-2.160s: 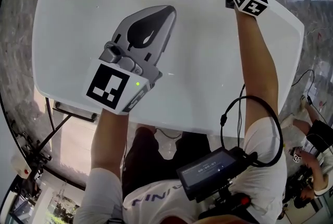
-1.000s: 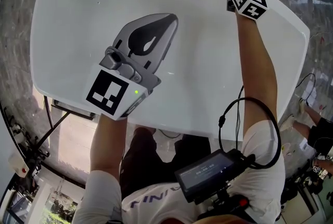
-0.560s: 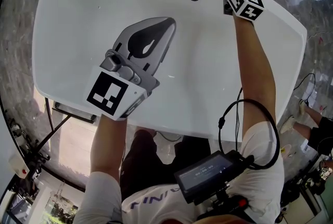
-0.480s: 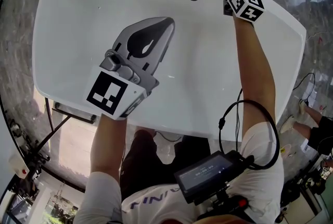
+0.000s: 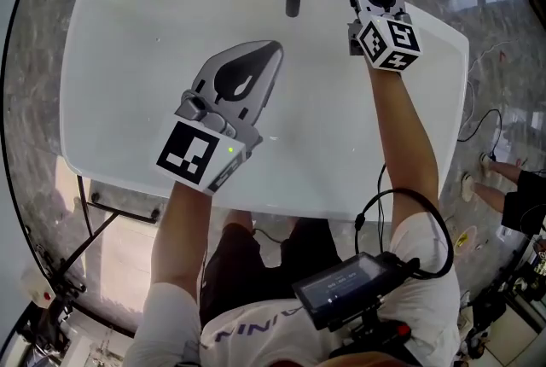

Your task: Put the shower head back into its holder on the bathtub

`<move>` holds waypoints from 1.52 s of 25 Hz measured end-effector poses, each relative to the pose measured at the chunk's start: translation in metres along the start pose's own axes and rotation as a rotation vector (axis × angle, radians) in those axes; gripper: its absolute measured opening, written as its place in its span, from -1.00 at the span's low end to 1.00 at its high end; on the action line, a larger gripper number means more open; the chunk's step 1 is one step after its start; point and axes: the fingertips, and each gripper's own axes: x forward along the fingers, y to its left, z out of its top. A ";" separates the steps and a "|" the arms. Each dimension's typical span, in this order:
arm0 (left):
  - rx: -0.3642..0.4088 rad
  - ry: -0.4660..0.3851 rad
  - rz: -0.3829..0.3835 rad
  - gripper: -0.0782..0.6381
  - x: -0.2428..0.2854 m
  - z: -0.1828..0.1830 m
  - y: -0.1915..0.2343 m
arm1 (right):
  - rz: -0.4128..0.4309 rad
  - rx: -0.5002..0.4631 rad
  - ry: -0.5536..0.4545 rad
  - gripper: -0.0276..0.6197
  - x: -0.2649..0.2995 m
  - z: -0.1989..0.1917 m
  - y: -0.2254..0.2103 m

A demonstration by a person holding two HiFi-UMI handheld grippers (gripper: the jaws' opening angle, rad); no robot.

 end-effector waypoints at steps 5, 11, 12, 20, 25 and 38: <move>0.015 -0.010 -0.007 -0.74 -0.023 0.040 -0.016 | -0.010 0.001 -0.030 -0.57 -0.054 0.062 0.033; 0.021 -0.011 -0.029 -0.74 -0.048 0.082 -0.037 | -0.043 0.010 -0.034 -0.71 -0.129 0.129 0.070; 0.030 -0.019 -0.046 -0.74 -0.052 0.091 -0.042 | -0.062 0.003 -0.037 -0.77 -0.144 0.141 0.074; 0.051 -0.031 -0.132 -0.74 -0.098 0.141 -0.098 | -0.109 -0.014 -0.017 -0.88 -0.257 0.221 0.119; 0.070 -0.039 -0.173 -0.74 -0.110 0.160 -0.127 | -0.104 0.018 -0.029 -0.88 -0.294 0.251 0.142; 0.073 -0.039 -0.139 -0.74 -0.145 0.174 -0.221 | -0.036 -0.037 -0.036 -0.88 -0.394 0.300 0.184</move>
